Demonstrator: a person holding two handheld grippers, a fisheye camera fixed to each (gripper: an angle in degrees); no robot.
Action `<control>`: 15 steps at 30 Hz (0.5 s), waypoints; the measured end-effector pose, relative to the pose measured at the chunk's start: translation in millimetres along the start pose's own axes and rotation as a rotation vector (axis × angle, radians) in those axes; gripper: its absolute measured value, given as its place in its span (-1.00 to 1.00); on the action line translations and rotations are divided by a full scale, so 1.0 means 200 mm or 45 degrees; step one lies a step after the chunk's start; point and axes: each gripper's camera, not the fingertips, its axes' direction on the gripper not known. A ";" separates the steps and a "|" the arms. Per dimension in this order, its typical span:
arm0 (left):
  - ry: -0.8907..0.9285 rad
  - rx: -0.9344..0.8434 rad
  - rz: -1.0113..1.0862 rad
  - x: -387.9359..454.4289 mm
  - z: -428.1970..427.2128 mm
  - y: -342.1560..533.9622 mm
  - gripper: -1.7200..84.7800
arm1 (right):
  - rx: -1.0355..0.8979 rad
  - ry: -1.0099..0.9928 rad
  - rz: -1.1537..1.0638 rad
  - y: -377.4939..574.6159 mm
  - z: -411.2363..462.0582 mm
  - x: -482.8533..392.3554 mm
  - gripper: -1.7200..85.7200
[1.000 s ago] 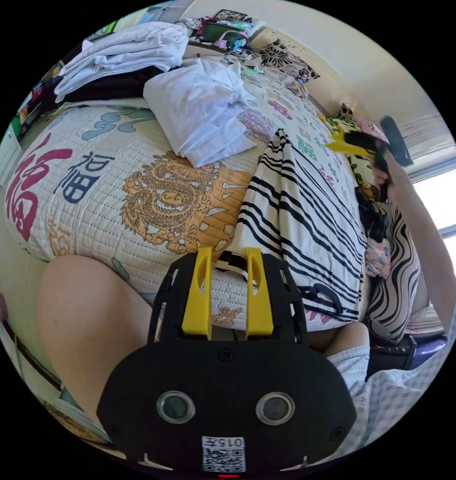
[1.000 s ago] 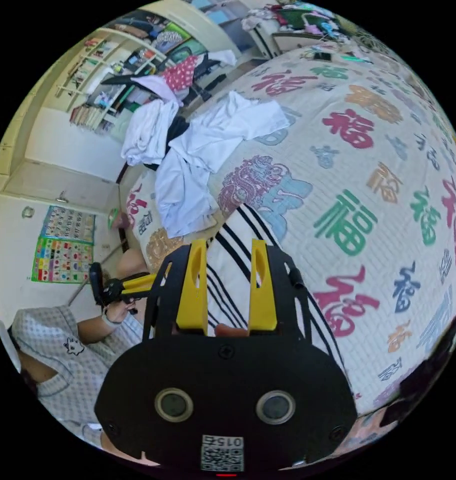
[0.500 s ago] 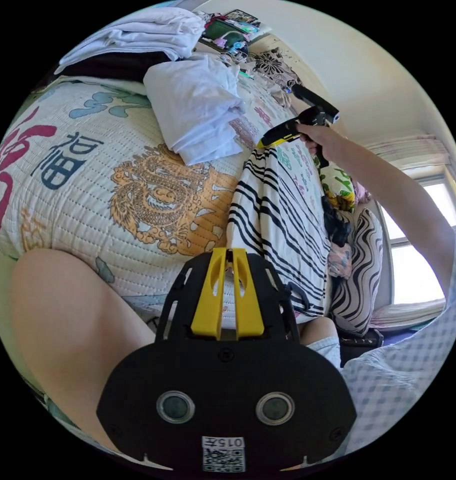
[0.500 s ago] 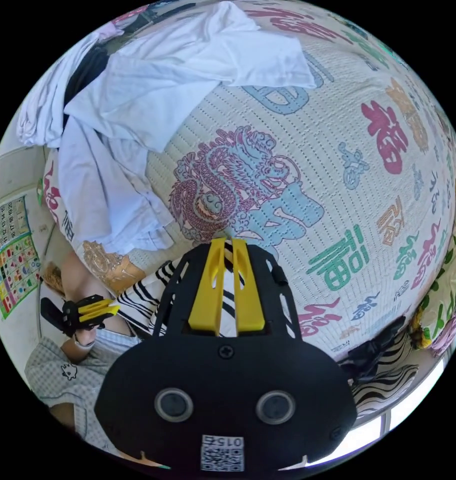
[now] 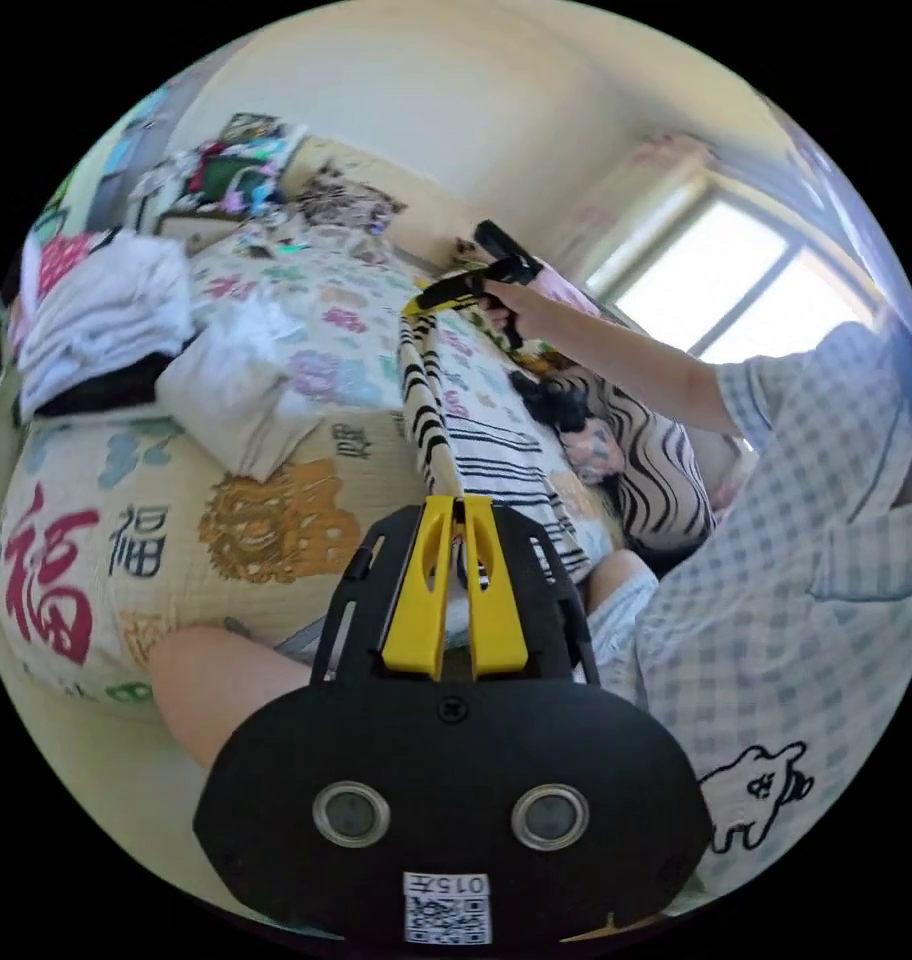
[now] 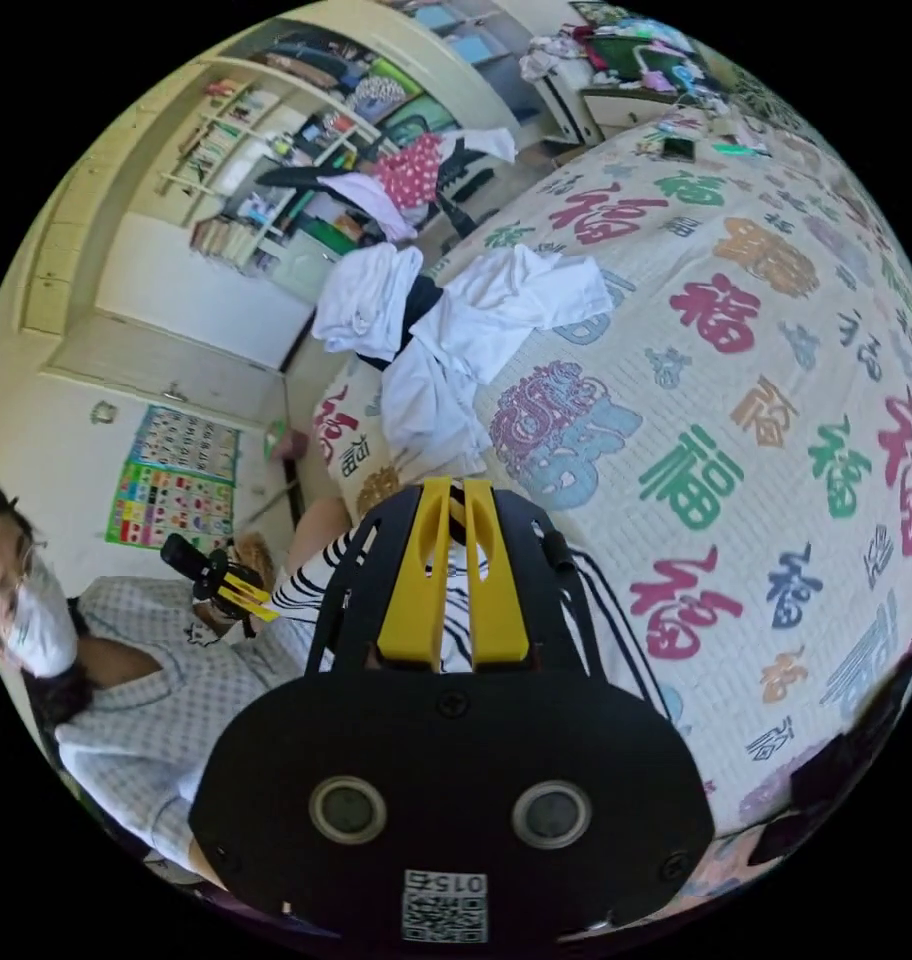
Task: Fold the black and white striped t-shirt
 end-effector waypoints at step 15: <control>0.083 -0.412 0.829 1.17 1.22 -0.02 -0.95 | 0.361 -0.223 0.121 1.33 -0.82 0.81 -0.94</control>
